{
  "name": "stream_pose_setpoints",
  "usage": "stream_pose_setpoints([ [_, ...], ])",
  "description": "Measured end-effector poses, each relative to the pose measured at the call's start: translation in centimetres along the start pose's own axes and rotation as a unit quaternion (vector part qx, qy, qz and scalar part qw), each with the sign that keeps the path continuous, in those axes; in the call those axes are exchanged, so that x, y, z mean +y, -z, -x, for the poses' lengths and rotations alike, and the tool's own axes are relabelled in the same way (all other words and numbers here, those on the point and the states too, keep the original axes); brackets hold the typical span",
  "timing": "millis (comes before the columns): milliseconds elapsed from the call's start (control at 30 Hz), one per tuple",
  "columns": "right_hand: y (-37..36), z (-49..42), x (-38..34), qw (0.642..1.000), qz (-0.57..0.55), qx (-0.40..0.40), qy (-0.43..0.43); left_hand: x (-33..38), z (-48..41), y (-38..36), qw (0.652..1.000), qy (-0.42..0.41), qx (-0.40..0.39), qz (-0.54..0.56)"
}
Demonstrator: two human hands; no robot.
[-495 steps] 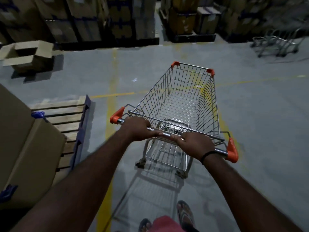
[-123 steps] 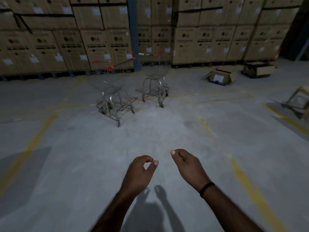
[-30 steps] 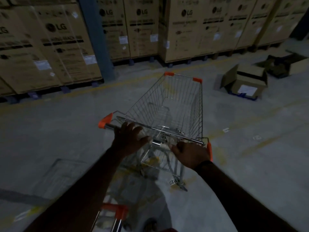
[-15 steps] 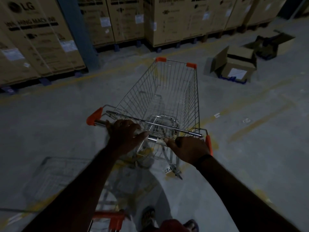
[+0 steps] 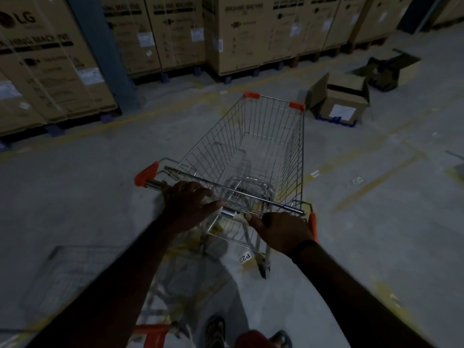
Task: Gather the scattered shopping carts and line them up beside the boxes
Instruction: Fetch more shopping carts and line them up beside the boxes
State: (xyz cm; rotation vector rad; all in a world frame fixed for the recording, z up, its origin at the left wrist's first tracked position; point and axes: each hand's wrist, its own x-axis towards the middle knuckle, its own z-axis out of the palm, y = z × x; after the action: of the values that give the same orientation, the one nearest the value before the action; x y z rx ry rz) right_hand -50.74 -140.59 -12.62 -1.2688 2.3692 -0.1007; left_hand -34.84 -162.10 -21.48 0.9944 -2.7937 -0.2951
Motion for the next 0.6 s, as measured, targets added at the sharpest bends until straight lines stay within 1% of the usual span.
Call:
stream_pose_setpoints([
  [33, 0.3, 0.2, 0.2, 1.000, -0.002, -0.003, -0.003, 0.2, -0.4, 0.0, 1.000, -0.011, -0.007, -0.005],
  [100, 0.3, 0.2, 0.7, 1.000, -0.007, 0.004, -0.003, 0.8, -0.9, -0.3, 0.997, -0.072, 0.013, -0.032],
  [133, 0.3, 0.2, 1.0, 1.000, -0.016, 0.009, -0.005, 1.2, -1.1, -0.3, 0.995, -0.086, 0.023, -0.037],
  [233, 0.3, 0.1, 2.0, 0.999, -0.034, 0.028, -0.029, 2.8, -2.5, 0.7, 0.999, -0.035, -0.010, -0.001],
  [267, 0.5, 0.2, 2.4, 0.998, -0.028, 0.033, -0.039, 3.1, -3.1, 0.5, 0.999, -0.039, -0.029, 0.000],
  [300, 0.8, 0.3, 2.7, 0.998, -0.024, 0.034, -0.046, 3.5, -3.5, 0.0, 0.998, -0.058, -0.035, 0.006],
  [333, 1.0, 0.4, 3.0, 0.998, -0.024, 0.032, -0.050, 3.6, -3.8, -0.7, 0.995, -0.095, -0.043, 0.001],
  [367, 1.2, 0.6, 3.3, 0.998, -0.024, 0.035, -0.054, 3.7, -4.3, -1.2, 0.993, -0.101, -0.055, -0.003],
  [433, 1.5, 0.7, 4.2, 0.997, -0.017, 0.035, -0.066, 4.7, -5.1, -1.1, 0.996, -0.067, -0.066, 0.007],
  [533, 1.9, 0.6, 5.9, 0.995, -0.022, 0.037, -0.091, 6.5, -6.1, -2.5, 0.992, -0.125, -0.024, 0.024],
  [600, 2.0, 0.5, 7.1, 0.992, -0.025, 0.041, -0.112, 7.7, -6.8, -2.8, 0.987, -0.150, 0.043, 0.036],
])
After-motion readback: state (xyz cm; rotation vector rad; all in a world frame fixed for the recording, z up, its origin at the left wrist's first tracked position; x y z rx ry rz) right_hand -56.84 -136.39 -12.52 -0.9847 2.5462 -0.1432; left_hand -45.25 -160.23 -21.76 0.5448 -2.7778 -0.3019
